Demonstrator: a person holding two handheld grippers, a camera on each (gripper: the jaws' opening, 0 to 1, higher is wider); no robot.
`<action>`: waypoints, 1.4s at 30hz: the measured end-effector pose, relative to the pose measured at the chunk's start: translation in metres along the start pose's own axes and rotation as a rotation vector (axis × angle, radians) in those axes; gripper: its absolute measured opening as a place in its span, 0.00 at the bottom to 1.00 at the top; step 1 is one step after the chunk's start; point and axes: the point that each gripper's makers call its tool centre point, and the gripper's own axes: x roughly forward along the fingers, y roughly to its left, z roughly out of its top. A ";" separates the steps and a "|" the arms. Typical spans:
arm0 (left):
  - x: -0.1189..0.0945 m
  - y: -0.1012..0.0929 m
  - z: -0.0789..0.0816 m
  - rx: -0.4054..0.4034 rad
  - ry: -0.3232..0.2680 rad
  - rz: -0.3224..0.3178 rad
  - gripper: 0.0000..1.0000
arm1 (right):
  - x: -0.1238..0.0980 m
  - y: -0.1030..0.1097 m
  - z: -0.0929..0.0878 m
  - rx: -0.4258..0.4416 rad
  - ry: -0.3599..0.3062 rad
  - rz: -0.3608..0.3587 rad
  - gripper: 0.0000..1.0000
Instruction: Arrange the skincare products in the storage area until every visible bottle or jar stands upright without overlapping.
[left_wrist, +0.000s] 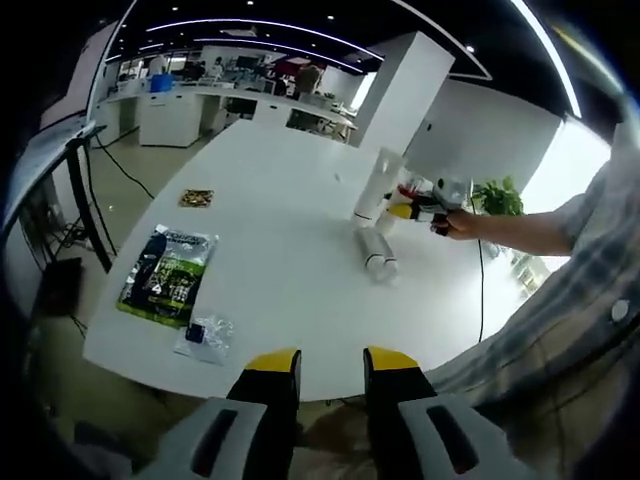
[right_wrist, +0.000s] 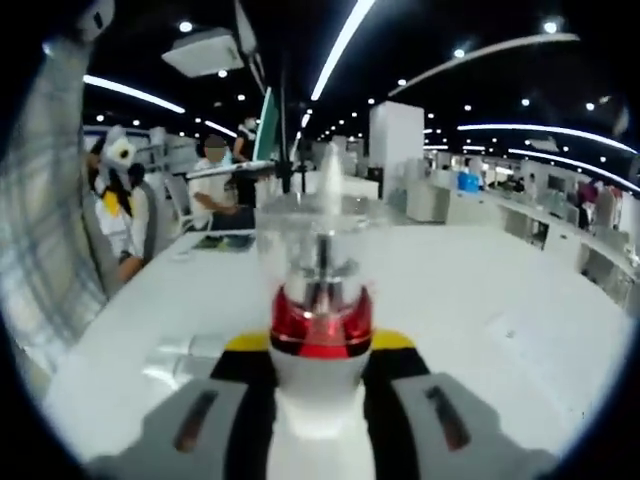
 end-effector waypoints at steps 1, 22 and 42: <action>0.000 0.000 -0.001 -0.001 0.002 0.002 0.25 | 0.002 0.001 0.000 -0.007 0.006 0.018 0.30; 0.008 0.003 0.006 -0.022 -0.009 0.000 0.25 | 0.005 -0.001 -0.018 -0.067 0.140 0.164 0.30; 0.004 0.000 0.003 -0.032 -0.040 -0.001 0.25 | -0.030 0.014 -0.054 0.301 0.163 -0.142 0.75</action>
